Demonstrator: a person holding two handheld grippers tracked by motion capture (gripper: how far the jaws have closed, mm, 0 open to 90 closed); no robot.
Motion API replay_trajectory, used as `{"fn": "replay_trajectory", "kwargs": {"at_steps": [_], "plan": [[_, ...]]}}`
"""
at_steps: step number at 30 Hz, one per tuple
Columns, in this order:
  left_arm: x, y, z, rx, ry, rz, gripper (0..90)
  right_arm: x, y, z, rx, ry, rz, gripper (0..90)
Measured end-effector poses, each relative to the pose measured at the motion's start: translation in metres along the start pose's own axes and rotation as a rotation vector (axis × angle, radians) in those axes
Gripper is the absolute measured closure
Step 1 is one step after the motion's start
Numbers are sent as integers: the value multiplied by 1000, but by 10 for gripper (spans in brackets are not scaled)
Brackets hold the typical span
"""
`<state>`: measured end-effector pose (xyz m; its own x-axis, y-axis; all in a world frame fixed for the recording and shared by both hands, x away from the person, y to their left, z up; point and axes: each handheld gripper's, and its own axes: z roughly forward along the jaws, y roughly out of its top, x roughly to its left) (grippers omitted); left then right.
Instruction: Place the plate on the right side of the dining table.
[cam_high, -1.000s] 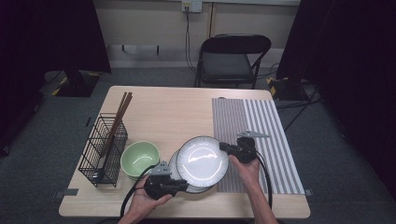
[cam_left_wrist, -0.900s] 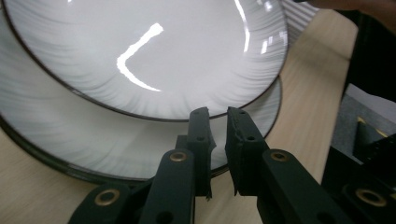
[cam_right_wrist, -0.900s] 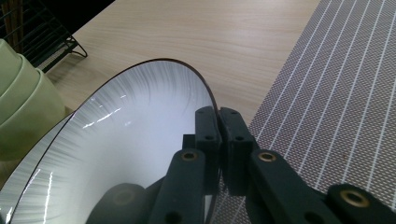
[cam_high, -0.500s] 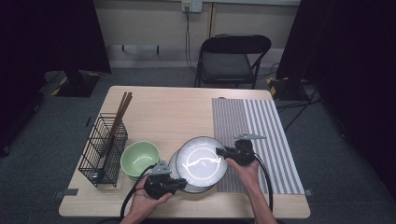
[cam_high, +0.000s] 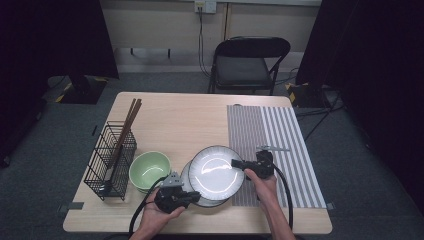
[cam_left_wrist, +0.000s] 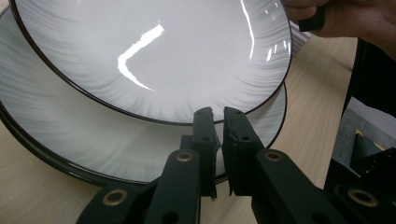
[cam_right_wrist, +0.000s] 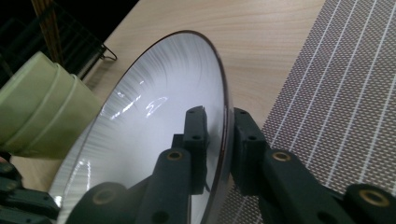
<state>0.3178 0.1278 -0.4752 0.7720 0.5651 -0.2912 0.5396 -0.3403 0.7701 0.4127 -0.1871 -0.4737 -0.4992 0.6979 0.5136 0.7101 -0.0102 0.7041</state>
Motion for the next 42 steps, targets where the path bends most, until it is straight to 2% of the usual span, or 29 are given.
{"fn": "replay_trajectory", "kwargs": {"at_steps": [1,2,3,12,16,19,23,27,33,37,42], "plan": [[0,0,1,1,-1,-8,837,-1,0,-1,-6,14,23,809],[0,0,1,1,-1,-8,838,-1,0,-1,-6,14,23,809],[0,-1,4,-6,-2,-11,837,-1,2,-3,-30,41,46,825],[0,-1,5,8,-5,0,810,13,8,-5,-52,-4,-18,832],[-1,-1,4,1,-16,-3,789,18,11,-5,-54,-12,-41,835],[-2,0,2,2,-40,-4,760,23,13,-4,-58,-25,-61,836],[-2,0,0,2,-41,2,742,23,13,-4,-57,-27,-53,836],[-4,1,-4,-5,-50,3,702,24,14,-5,-70,-38,-75,836],[-5,2,-7,-9,-55,17,681,24,15,-6,-81,-49,-70,836],[-11,4,-10,-18,-54,8,655,26,17,-7,-82,-50,-79,836],[-14,8,-16,-30,-58,31,630,32,25,-8,-99,-40,-90,836]]}}
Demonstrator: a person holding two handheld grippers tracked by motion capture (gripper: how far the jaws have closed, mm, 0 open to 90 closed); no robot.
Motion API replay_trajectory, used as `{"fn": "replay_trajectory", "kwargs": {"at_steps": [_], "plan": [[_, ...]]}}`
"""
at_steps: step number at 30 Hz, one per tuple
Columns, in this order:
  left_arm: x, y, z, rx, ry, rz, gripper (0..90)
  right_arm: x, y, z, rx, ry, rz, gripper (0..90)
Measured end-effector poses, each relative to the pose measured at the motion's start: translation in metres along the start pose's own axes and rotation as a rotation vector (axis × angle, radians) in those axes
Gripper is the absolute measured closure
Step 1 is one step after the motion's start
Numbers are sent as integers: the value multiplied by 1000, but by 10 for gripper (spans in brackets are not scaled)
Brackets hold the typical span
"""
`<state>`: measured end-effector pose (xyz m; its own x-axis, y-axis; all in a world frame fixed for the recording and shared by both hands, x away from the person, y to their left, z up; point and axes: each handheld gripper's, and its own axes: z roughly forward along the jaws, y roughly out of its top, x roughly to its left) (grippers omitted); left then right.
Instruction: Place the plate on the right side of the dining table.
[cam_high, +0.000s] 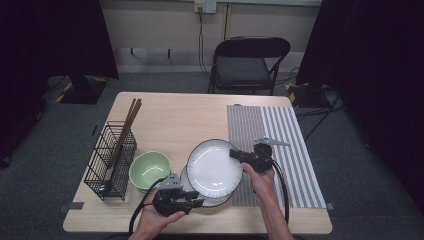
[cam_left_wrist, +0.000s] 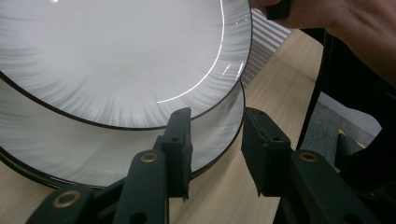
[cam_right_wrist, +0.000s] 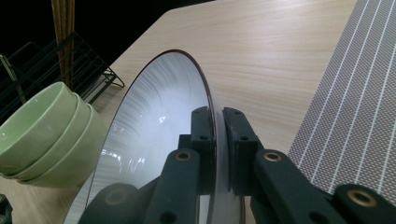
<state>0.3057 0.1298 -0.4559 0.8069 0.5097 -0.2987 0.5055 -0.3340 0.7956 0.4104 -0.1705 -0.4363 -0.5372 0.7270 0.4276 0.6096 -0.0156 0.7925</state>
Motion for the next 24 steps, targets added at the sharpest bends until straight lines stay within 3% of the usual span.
{"fn": "replay_trajectory", "kwargs": {"at_steps": [10,24], "plan": [[-2,5,-10,-41,7,0,569,0,7,0,-2,-20,10,836],[-6,9,-19,-46,17,55,454,-1,23,-8,-45,-30,10,836]]}}
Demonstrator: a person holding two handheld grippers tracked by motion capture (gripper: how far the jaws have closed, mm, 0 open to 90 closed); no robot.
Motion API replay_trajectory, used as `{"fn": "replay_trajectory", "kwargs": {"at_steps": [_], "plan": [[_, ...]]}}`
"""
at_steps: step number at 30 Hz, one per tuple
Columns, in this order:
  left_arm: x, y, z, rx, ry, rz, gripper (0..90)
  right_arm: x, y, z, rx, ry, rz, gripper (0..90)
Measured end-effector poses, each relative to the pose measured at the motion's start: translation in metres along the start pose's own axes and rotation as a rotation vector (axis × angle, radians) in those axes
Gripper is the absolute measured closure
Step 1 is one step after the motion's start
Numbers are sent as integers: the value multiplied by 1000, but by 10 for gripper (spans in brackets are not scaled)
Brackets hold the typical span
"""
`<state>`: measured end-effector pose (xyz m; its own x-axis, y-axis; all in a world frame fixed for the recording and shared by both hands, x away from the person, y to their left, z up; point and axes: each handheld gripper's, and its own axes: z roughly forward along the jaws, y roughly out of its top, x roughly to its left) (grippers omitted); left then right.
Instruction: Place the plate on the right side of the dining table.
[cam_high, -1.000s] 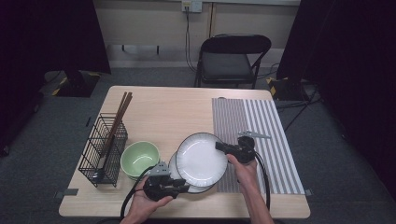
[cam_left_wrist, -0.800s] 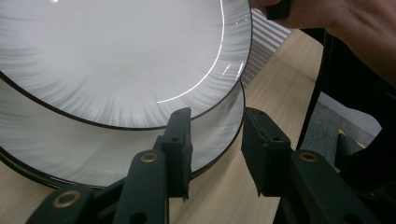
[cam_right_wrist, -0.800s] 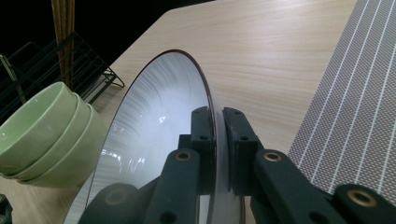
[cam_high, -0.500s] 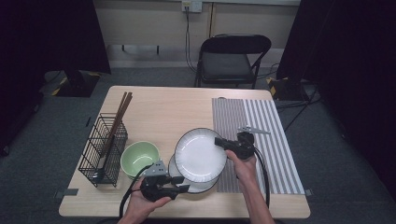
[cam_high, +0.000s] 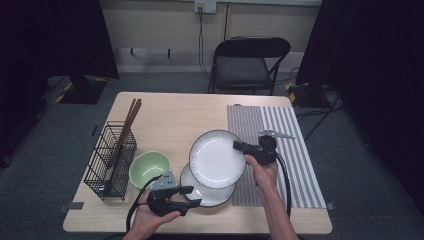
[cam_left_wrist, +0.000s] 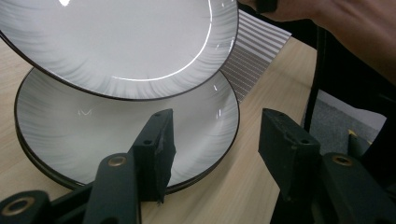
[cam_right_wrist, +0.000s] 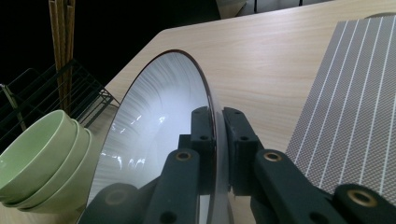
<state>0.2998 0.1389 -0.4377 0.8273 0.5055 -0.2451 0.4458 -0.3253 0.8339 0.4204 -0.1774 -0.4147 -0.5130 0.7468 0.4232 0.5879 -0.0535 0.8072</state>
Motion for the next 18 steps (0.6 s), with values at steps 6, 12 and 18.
{"fn": "replay_trajectory", "kwargs": {"at_steps": [6,12,18], "plan": [[1,1,-3,-9,1,-9,422,-4,7,-4,-17,-7,7,836],[2,1,-3,-6,2,-8,385,-8,12,-7,-29,-20,17,836],[2,0,-3,0,23,-12,358,-16,20,-13,-56,-38,41,836]]}}
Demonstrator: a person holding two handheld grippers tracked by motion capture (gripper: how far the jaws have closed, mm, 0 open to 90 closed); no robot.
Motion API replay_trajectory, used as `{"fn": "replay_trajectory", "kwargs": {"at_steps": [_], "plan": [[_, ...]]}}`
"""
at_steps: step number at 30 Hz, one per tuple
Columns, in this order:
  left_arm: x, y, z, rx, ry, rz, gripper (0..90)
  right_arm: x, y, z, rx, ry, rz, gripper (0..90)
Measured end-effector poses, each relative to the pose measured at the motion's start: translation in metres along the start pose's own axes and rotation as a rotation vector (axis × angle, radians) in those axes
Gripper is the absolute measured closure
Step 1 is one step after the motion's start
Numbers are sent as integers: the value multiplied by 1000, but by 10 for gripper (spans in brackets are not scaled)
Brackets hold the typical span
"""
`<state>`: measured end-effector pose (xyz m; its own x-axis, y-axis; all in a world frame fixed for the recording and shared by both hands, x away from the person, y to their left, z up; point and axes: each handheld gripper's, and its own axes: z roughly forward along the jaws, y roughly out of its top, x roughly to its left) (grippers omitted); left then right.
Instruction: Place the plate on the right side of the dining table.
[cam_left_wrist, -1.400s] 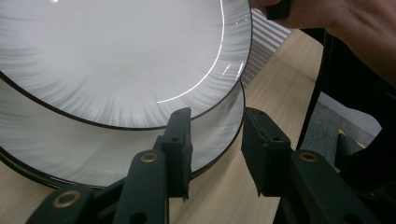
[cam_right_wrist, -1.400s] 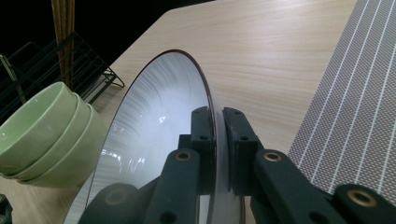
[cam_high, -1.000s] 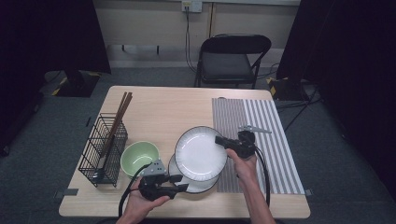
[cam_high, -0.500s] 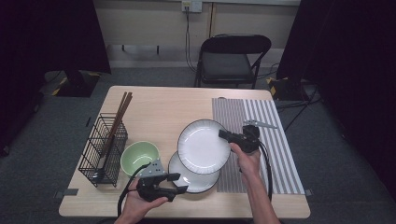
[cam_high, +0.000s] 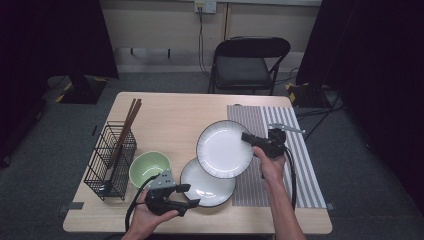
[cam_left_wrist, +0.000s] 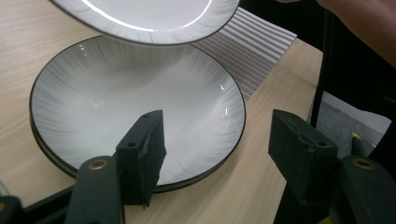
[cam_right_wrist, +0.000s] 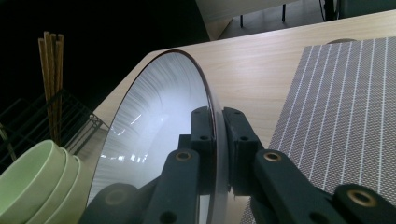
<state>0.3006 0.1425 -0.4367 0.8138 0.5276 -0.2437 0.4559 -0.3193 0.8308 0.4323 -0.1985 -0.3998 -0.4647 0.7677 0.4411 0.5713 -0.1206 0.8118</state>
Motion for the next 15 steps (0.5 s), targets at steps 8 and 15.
{"fn": "replay_trajectory", "kwargs": {"at_steps": [8,15], "plan": [[1,-1,0,7,7,4,348,-12,7,-5,-22,-28,29,836],[0,-2,1,12,8,5,352,-25,19,-13,-45,-78,35,836]]}}
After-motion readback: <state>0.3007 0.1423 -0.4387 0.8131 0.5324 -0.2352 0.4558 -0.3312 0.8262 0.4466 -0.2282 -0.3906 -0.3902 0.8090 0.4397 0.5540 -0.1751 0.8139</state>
